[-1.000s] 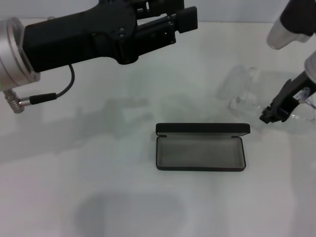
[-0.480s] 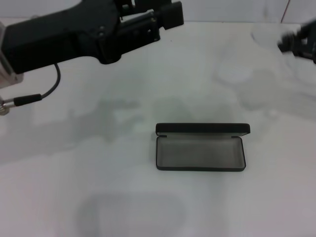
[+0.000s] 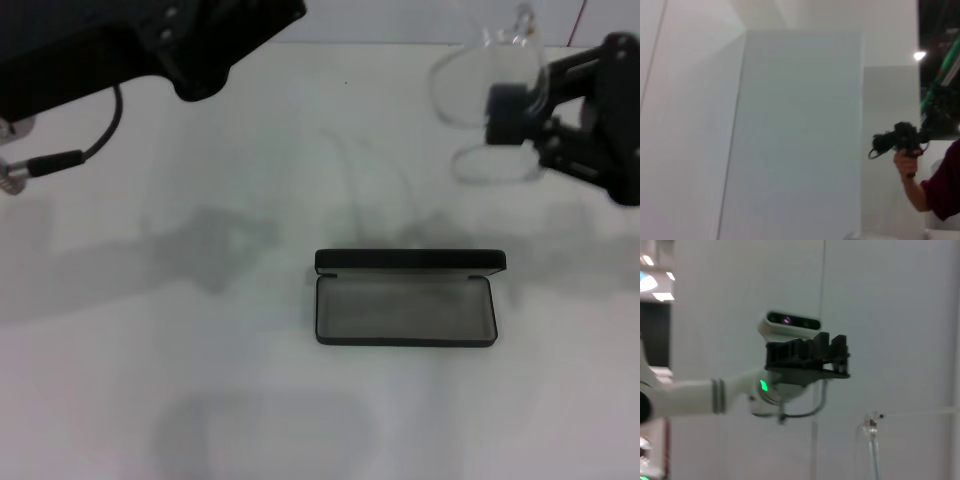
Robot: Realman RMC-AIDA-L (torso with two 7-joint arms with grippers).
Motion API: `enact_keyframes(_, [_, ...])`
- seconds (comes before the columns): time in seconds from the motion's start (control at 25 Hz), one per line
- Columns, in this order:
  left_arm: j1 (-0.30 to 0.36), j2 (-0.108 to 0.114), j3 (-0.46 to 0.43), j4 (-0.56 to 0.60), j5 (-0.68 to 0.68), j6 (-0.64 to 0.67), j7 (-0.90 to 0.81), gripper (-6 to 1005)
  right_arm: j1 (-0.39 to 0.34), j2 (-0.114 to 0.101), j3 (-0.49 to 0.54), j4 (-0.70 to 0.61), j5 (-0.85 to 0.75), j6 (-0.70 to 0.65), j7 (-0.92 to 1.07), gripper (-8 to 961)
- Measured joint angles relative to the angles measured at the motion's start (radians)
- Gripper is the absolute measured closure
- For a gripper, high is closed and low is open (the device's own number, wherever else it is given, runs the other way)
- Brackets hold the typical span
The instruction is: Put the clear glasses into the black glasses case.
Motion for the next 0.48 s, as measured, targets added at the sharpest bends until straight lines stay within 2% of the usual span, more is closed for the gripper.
enact_keyframes(0.08, [-0.022,0.0,0.002,-0.025,-0.009,0.014,0.021,878,0.077,0.0,-0.005,0.17,-0.01,-0.048,-0.054,837])
enact_keyframes(0.24, [-0.072,0.0,0.006,-0.085,-0.007,0.022,0.053,876,0.15,0.001,-0.032,0.293,-0.023,-0.078,-0.093,837])
enact_keyframes(0.48, [-0.157,0.0,0.012,-0.19,0.022,0.021,0.113,873,0.203,0.005,-0.118,0.334,-0.025,-0.075,-0.115,837])
